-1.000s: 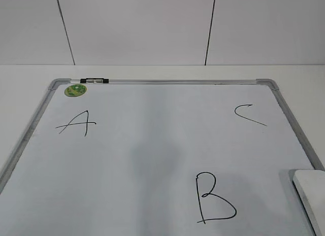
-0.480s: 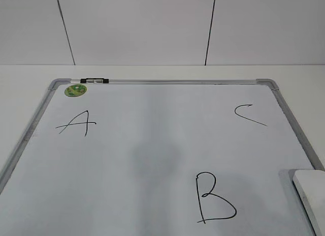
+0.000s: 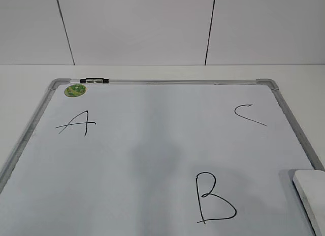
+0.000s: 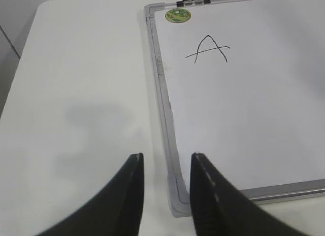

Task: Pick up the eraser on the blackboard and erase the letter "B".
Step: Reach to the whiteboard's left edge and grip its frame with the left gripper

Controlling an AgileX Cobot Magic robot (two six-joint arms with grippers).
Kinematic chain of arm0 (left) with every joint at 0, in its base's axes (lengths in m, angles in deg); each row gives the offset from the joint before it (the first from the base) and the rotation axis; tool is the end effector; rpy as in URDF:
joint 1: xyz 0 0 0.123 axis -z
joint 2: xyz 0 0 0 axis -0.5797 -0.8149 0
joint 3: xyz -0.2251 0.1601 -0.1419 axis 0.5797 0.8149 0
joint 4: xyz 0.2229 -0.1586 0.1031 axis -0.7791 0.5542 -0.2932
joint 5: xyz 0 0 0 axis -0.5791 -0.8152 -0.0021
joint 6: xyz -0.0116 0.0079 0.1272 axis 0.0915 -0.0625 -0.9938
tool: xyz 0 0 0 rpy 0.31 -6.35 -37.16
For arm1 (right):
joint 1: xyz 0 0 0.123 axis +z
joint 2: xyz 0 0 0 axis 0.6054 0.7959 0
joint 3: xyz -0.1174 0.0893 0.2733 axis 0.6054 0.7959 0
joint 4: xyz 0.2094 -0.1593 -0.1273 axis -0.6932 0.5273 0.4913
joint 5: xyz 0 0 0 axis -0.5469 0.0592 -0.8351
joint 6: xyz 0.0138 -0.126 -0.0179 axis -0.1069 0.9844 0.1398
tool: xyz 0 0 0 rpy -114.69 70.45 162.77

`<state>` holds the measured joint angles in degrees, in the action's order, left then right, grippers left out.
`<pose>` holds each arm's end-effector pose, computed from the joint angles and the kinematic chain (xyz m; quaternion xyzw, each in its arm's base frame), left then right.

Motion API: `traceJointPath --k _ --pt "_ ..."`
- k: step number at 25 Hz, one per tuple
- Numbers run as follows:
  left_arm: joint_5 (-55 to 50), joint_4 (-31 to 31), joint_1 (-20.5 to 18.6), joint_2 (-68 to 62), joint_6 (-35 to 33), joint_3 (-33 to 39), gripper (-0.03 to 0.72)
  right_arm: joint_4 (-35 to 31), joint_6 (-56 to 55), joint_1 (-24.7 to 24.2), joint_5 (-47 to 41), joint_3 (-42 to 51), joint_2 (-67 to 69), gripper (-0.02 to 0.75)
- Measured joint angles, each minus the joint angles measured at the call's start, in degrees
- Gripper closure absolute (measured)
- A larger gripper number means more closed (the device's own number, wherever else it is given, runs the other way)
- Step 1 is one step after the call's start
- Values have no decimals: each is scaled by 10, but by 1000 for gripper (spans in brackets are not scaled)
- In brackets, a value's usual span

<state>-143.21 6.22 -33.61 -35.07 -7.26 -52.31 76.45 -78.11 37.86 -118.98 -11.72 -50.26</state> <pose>0.0335 -0.0133 0.2823 0.0589 0.8611 -0.0367 0.5037 0.0325 -0.0058 0.2782 0.0196 0.8978 -0.0128 0.4398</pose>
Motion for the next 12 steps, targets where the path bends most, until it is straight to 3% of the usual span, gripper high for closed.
traceJointPath --k 5,12 --pt "0 0 0 -25 0 0 450 -1 -35 0 -21 -38 80 154" --pt "0 0 0 -178 0 -43 450 -2 -60 0 -21 -82 205 153"
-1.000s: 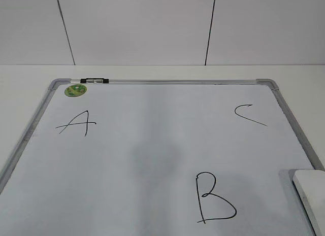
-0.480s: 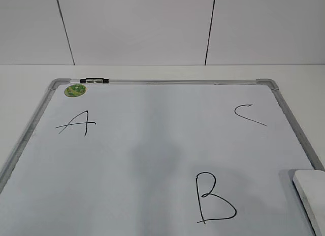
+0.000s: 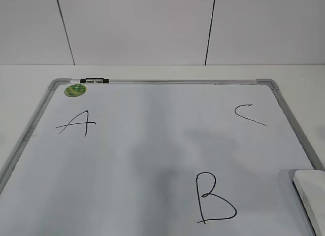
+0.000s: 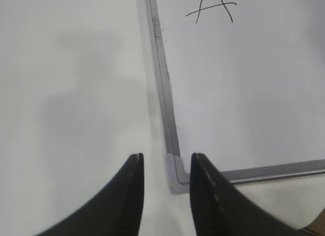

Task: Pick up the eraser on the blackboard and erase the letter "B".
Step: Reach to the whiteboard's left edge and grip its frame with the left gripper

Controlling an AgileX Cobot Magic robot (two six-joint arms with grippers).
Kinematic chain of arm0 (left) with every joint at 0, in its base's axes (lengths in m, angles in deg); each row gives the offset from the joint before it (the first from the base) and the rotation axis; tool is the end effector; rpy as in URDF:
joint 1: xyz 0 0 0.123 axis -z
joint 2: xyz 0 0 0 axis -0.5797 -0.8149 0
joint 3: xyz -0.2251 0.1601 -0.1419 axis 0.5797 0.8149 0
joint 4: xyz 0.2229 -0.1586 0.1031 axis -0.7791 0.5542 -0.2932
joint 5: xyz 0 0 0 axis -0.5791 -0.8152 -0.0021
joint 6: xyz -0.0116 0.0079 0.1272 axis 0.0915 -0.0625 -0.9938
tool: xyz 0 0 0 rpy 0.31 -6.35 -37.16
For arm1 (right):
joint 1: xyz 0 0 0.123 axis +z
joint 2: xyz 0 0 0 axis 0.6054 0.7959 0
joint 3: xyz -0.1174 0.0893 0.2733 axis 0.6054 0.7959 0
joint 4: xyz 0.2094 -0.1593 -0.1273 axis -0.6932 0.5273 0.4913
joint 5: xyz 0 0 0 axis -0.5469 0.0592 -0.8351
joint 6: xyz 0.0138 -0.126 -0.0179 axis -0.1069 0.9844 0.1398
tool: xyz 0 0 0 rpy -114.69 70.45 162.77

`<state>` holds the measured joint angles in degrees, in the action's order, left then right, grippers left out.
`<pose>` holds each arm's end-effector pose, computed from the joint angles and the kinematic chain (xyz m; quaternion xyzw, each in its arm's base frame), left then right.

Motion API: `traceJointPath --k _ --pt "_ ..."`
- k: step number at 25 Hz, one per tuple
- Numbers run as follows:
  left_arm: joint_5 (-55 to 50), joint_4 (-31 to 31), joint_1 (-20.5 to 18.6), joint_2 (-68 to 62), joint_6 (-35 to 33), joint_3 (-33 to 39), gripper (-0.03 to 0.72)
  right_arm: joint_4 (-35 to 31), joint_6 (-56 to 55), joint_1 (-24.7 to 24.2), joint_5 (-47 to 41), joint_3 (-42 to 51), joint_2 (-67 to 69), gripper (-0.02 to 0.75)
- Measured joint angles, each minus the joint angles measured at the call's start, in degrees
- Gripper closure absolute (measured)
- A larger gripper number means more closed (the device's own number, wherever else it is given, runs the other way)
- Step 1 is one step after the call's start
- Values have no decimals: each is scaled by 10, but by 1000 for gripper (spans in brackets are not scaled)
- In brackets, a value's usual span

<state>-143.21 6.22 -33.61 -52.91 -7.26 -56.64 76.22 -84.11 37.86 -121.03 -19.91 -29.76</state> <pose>0.0792 -0.0148 0.2915 0.0561 0.9145 -0.0402 0.3987 0.0820 -0.0049 0.3041 0.0676 0.9435 0.0027 0.3244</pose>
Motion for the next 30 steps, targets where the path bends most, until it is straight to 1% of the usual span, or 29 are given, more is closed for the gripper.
traceJointPath --k 6,10,17,24,30 --pt "0 -10 0 -139 29 -72 450 -27 -1 0 0 -26 82 154" --pt "-1 -9 0 -239 35 -130 450 -52 -3 0 1 -34 130 154" --pt "-9 -11 0 -446 36 -223 450 -119 -4 0 4 -34 195 154" --pt "21 -20 0 -657 36 -315 450 -128 -4 0 5 -34 200 154" --pt "44 -20 0 -782 36 -369 450 -128 -4 0 5 -34 200 154"
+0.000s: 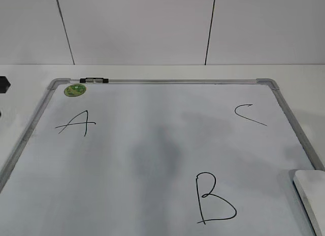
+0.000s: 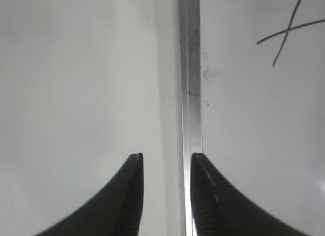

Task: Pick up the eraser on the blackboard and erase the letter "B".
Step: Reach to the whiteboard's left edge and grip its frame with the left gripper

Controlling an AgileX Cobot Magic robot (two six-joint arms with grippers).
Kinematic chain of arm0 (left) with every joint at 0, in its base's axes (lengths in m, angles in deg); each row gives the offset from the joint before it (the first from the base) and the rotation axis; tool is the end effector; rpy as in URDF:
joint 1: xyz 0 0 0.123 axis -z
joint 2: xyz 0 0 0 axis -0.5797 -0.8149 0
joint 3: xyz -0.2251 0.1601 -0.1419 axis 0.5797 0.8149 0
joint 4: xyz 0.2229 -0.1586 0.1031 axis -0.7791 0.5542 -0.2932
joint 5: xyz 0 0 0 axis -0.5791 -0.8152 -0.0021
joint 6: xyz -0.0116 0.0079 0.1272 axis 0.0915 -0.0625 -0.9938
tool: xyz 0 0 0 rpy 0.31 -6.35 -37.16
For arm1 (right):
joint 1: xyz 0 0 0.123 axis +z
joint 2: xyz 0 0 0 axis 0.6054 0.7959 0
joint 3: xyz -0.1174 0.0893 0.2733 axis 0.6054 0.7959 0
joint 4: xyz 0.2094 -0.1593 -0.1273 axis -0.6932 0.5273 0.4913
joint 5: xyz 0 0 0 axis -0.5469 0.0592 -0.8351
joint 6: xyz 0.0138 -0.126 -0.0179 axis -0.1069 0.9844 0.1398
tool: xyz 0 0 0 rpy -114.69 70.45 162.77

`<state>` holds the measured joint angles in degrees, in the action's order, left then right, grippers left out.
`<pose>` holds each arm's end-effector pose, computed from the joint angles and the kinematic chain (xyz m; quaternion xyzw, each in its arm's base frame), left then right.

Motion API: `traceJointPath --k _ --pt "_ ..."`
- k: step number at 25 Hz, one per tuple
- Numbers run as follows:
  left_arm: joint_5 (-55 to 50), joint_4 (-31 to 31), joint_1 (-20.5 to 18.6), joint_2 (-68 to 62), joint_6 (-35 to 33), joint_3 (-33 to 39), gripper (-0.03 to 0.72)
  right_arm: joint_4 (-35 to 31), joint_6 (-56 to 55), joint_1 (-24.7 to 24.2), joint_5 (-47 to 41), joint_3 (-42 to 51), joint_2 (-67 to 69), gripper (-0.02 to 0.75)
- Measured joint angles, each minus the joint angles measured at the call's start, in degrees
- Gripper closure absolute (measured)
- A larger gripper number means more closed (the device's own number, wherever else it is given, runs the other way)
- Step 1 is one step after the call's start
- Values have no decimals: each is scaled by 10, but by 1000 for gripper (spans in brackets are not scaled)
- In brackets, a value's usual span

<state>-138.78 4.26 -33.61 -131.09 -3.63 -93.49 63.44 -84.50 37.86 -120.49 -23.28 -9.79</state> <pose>0.3759 -0.0199 0.2134 0.0166 0.9955 -0.0324 0.0869 0.1450 0.0228 0.2870 0.0837 0.9748 0.1025 0.1796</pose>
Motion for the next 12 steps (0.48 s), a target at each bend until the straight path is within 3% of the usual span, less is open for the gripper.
traceJointPath --k 12 --pt "7 -7 23 -120 -18 -73 450 8 0 0 4 0 0 154"
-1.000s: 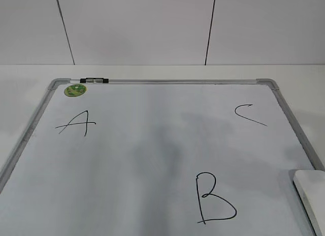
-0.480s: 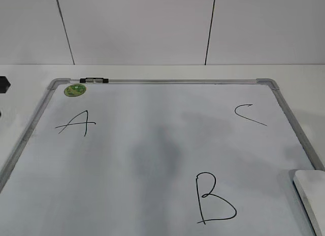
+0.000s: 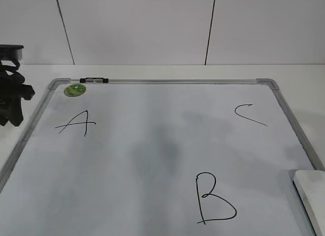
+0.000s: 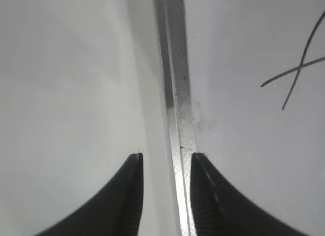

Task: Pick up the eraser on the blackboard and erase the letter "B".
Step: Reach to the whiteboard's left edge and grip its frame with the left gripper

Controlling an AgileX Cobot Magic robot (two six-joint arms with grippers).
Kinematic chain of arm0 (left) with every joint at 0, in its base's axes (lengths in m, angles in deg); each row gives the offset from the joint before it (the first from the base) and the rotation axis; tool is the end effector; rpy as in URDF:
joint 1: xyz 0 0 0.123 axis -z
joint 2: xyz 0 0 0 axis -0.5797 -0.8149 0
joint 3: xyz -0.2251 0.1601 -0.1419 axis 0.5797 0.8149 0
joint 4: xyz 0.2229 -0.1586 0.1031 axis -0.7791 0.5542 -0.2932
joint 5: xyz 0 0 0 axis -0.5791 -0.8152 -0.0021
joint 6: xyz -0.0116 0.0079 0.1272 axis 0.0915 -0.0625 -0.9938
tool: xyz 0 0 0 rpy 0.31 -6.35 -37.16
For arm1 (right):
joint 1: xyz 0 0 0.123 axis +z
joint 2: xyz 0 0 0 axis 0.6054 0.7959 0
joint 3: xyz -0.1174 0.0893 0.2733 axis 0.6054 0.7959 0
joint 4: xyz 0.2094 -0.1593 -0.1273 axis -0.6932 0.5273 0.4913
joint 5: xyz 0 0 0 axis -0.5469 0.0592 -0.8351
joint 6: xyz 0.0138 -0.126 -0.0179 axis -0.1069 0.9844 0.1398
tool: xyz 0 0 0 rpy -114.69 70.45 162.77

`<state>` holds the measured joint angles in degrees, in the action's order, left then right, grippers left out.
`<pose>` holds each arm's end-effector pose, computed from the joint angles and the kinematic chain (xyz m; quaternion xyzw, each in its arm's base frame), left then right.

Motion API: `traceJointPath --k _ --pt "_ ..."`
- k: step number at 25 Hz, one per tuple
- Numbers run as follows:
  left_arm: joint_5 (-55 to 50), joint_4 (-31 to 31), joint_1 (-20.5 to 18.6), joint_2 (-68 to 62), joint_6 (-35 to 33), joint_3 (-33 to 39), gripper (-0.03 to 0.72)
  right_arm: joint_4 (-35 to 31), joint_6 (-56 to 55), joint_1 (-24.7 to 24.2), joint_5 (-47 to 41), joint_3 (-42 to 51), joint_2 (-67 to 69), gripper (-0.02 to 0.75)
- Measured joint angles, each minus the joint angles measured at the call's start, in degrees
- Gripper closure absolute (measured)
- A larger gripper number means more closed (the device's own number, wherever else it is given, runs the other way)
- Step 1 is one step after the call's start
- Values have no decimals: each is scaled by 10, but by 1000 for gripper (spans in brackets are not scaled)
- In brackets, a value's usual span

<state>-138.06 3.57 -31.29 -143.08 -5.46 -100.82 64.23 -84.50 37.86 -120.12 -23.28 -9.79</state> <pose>0.4192 -0.0370 0.1676 0.0541 0.9968 -0.0266 0.0525 0.1458 0.0211 0.2871 0.0831 0.9748 0.0960 0.1834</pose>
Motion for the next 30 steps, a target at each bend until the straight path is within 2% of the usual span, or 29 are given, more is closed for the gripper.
traceJointPath --k 10,30 --pt "15 -2 6 -51 -1 -1 450 0 0 0 0 0 0 154" --pt "33 -3 6 -60 -7 -3 452 1 0 0 0 0 0 154"
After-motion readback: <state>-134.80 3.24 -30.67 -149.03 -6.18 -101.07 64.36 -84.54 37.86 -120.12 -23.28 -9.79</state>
